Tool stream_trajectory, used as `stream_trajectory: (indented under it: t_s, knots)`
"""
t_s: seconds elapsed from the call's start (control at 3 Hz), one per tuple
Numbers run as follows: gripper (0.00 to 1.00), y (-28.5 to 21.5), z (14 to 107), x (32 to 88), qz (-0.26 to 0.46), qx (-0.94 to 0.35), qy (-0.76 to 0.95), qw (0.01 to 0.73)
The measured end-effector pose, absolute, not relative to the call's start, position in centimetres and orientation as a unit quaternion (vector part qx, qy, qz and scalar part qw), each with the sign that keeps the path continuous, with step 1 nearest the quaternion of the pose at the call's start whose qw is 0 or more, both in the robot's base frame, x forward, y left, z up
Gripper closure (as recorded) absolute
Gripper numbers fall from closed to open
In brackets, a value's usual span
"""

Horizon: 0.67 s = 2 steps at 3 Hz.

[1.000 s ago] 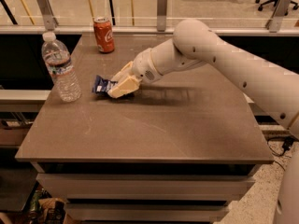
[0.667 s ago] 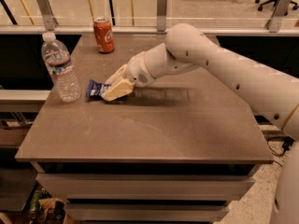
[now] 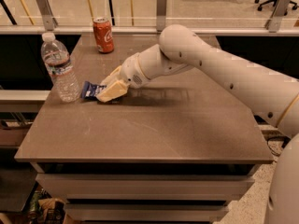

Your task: Move rxbar blueberry near water bottle

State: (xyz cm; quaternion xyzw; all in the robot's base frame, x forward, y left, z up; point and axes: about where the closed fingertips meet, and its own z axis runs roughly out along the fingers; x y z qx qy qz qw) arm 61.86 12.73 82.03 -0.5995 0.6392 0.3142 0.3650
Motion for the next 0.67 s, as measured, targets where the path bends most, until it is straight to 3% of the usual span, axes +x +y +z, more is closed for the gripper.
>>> stream_trajectory:
  t_s: [0.67]
  knots:
    - [0.35, 12.75, 82.05, 61.86, 0.314, -0.6, 0.639, 0.365]
